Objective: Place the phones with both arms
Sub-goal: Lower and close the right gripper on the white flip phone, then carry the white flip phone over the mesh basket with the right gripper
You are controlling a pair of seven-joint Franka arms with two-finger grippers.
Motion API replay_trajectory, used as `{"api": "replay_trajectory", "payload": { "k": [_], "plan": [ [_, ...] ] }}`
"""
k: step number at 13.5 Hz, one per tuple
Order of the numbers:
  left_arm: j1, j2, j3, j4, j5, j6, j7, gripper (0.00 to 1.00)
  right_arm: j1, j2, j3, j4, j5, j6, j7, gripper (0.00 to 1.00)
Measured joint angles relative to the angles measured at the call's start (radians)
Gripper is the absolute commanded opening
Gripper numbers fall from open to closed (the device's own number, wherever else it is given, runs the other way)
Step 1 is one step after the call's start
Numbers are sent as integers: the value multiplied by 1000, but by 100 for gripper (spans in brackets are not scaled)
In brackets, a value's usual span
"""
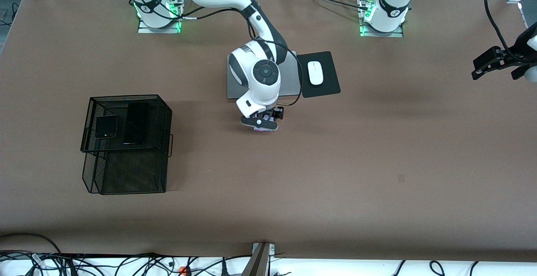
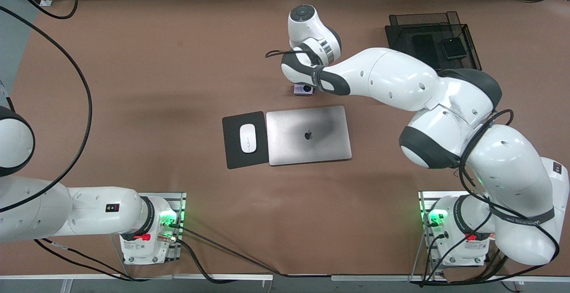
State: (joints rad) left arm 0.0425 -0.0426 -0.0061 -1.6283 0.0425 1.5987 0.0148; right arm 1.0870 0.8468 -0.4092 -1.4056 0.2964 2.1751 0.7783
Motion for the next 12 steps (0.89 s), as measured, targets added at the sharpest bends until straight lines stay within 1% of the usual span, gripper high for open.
{"api": "replay_trajectory", "payload": {
  "k": [3, 6, 12],
  "plan": [
    [-3, 1, -11, 1, 0, 0, 0, 100, 0, 2, 15, -38, 10, 63, -22, 100],
    [-6, 2, -25, 1, 0, 0, 0, 100, 0, 9, 32, -44, 45, 72, -22, 100],
    [-1, 21, -19, 4, -1, 2, 48, 100, 1, 25, 36, -53, 48, 78, -24, 100]
  ]
}}
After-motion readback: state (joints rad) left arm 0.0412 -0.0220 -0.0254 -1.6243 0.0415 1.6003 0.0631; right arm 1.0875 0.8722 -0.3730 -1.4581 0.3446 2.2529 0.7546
